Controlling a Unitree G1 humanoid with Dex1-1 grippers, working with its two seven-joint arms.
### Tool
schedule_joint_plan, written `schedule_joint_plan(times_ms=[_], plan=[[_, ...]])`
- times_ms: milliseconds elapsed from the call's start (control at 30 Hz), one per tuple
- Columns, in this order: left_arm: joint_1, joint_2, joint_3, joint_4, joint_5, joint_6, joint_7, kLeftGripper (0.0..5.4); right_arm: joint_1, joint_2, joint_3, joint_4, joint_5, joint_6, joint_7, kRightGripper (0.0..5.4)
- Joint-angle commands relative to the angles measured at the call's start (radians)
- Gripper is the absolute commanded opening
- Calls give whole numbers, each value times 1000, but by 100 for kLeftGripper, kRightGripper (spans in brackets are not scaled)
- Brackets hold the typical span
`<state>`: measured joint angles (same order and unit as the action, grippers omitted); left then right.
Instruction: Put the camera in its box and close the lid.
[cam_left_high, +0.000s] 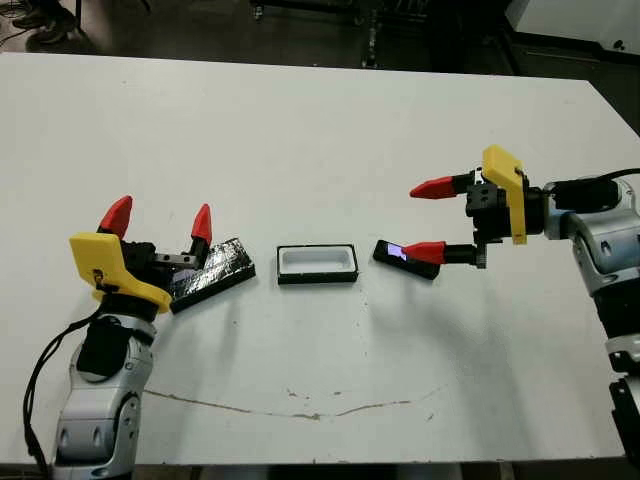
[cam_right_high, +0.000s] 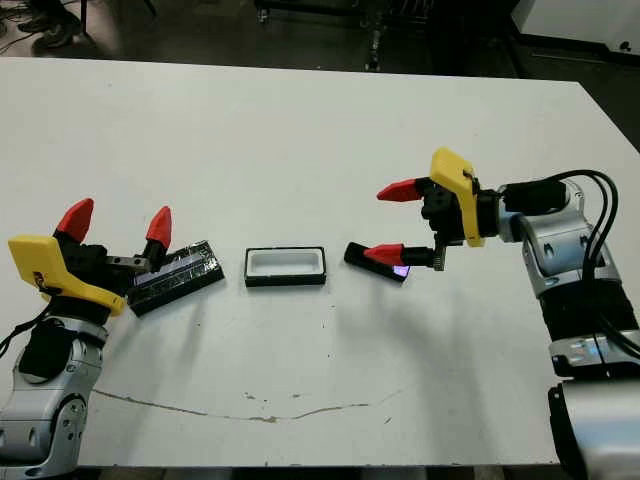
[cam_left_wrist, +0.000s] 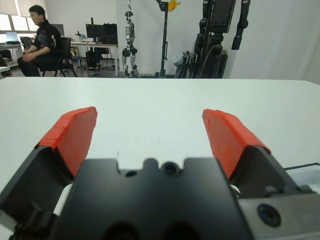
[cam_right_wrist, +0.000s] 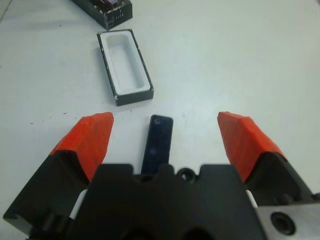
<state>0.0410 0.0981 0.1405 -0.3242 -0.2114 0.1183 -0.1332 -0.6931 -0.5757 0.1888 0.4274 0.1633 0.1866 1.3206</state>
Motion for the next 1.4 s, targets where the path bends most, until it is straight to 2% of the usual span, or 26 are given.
schedule_joint_plan(times_ms=[33, 267, 633, 733, 900, 1400], plan=[[11, 4, 4, 4, -4, 11, 2, 538, 21, -9, 10, 7, -23, 3, -14, 540], [15, 6, 5, 2, -3, 9, 1, 538, 30, -7, 28, 14, -49, 26, -28, 540], [18, 6, 4, -1, -6, 10, -2, 538, 40, -10, 38, 35, -63, 12, -27, 540], [18, 3, 5, 0, -14, 11, -3, 538, 40, -10, 42, 36, -73, 44, -37, 540], [20, 8, 3, 5, -3, 3, 2, 538, 48, -7, 51, 39, -84, 55, -39, 540], [29, 5, 4, 2, -3, 6, 6, 538, 104, 7, 43, -12, -75, 48, -74, 540]])
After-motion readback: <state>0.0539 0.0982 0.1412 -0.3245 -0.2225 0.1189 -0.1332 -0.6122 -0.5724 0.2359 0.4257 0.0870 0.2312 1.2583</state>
